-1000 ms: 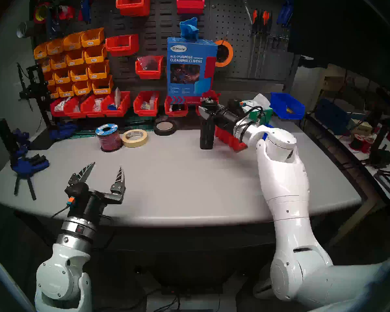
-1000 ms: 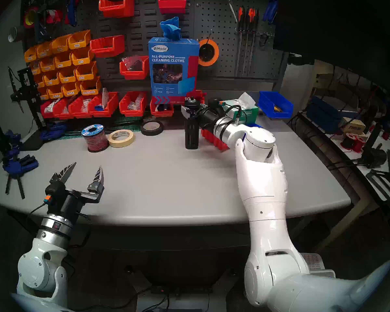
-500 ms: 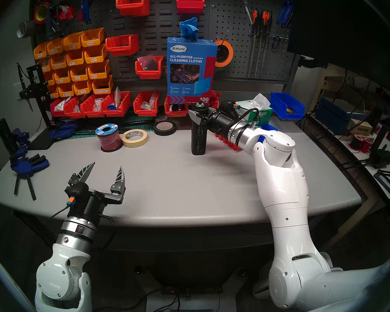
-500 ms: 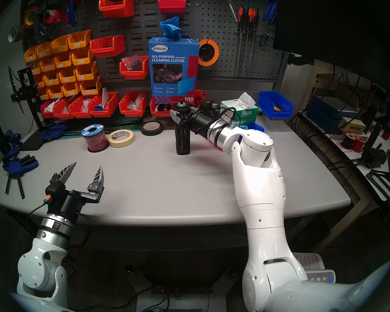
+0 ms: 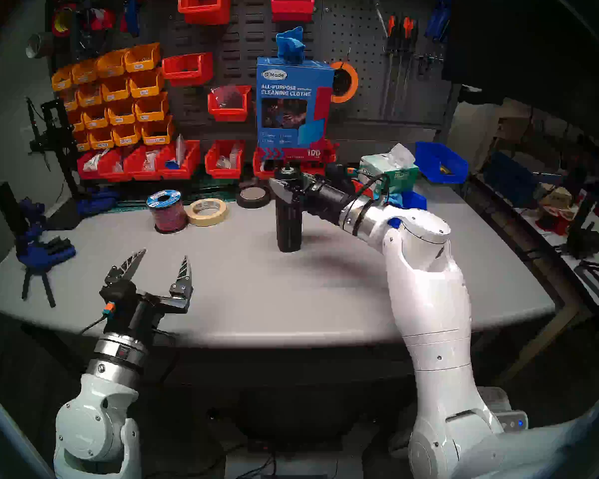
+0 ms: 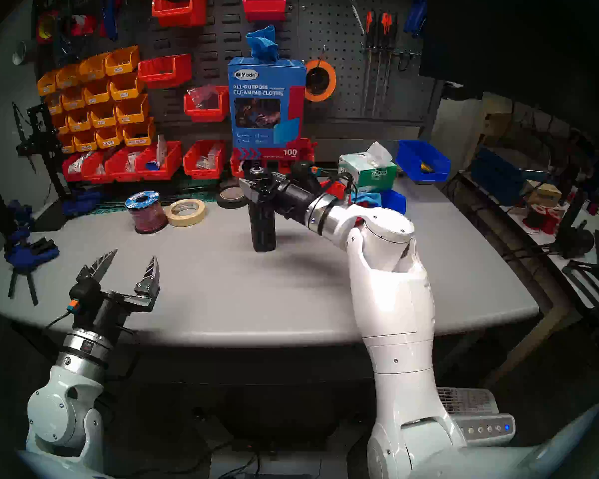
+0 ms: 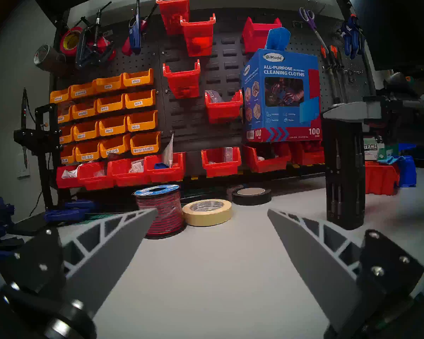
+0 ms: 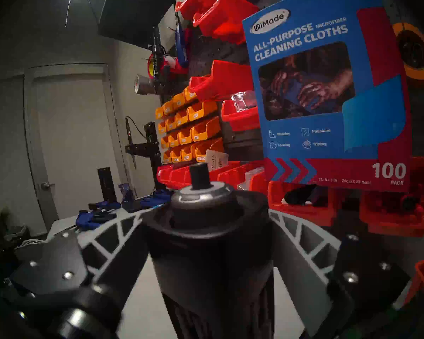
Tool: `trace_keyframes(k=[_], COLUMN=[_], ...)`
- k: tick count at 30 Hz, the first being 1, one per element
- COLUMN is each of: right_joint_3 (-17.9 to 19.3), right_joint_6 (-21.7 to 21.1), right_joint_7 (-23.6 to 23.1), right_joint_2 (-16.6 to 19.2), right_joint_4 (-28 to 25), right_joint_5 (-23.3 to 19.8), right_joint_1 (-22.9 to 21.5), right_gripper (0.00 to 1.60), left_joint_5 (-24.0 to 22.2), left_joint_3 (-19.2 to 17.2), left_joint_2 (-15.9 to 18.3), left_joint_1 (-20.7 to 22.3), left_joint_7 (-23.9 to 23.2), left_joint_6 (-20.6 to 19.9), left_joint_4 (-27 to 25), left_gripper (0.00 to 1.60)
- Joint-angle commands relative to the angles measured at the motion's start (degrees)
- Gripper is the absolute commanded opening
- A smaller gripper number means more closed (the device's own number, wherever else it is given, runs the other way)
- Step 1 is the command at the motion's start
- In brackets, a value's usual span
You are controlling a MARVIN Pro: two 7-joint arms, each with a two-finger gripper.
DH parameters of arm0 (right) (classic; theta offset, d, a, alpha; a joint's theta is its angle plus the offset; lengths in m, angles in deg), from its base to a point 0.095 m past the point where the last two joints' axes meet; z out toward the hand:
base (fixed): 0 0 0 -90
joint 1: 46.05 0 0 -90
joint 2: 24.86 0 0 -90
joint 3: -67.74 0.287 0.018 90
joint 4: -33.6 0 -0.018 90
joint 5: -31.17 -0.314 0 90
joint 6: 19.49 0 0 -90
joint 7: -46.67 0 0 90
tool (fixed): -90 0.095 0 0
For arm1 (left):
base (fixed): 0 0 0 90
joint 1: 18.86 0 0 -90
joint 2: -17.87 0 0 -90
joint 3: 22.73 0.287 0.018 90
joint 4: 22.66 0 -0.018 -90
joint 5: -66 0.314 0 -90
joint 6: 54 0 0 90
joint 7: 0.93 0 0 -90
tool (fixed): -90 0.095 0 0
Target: Pick a screwdriver bit and insert it into the screwdriver
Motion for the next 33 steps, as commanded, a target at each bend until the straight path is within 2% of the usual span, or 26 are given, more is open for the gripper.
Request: trace_keyframes(k=[1, 7, 12, 17, 33], right_joint_3=[-0.7, -1.3, -2.2, -2.6, -4.1], right_joint_6=[-0.6, -1.6, -2.3, -2.4, -4.0], right_joint_7=[-1.1, -2.9, -5.4, -7.4, -14.5], right_joint_2=[-0.8, -0.6, 0.2, 0.6, 4.0], right_joint_4=[-3.5, -3.4, -2.6, -2.0, 2.7], right_joint_5=[-1.2, -2.2, -3.0, -3.6, -4.7], right_joint_1=[0.7, 1.1, 0.7, 0.2, -4.4], right_gripper=[1.29, 1.34, 1.31, 1.42, 1.44], left_joint_5=[-0.1, -0.1, -0.1, -0.1, 0.0], left_joint_3=[0.0, 0.0, 0.0, -0.1, -0.2], left_joint_2=[0.0, -0.1, -0.2, -0.3, -0.5], left_joint_1=[0.4, 0.4, 0.4, 0.5, 0.6], left_joint_7=[0.0, -0.1, -0.2, -0.3, -0.6], left_joint_6=[0.5, 0.5, 0.5, 0.5, 0.5], left_joint_4=[-1.9, -1.9, -1.9, -1.9, -1.8], left_gripper=[1.6, 1.6, 1.6, 1.6, 1.6])
